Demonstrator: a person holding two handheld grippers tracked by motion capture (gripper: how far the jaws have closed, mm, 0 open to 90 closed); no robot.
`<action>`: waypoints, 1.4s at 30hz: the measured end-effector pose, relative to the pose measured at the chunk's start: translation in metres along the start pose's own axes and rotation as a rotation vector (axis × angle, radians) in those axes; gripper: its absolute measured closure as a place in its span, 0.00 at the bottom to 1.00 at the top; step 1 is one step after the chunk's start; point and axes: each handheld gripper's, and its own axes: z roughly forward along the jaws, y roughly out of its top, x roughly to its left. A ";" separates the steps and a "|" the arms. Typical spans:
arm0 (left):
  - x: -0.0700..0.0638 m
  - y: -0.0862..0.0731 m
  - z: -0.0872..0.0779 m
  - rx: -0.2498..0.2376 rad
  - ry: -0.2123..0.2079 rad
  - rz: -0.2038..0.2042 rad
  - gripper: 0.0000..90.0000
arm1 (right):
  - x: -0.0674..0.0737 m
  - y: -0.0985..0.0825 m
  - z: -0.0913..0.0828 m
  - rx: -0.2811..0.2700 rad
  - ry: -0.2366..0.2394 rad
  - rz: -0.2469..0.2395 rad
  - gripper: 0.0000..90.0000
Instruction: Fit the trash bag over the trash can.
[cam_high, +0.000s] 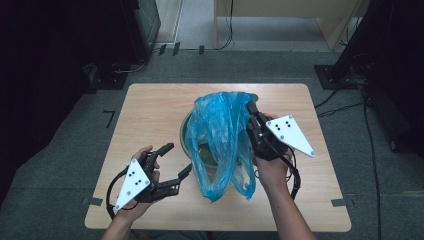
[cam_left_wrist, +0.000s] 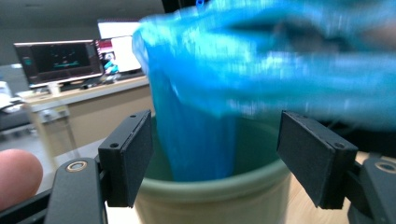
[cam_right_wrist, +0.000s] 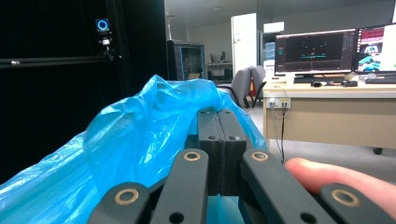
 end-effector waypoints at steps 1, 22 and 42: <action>-0.002 -0.002 0.002 0.007 0.005 0.010 0.29 | 0.000 0.001 0.000 -0.002 -0.002 0.000 1.00; -0.023 0.037 -0.001 -0.243 0.078 0.078 0.49 | 0.001 -0.010 0.003 0.036 -0.019 -0.040 1.00; 0.017 0.086 0.038 -0.219 0.146 -0.166 1.00 | -0.017 -0.019 -0.009 0.071 0.046 -0.045 0.80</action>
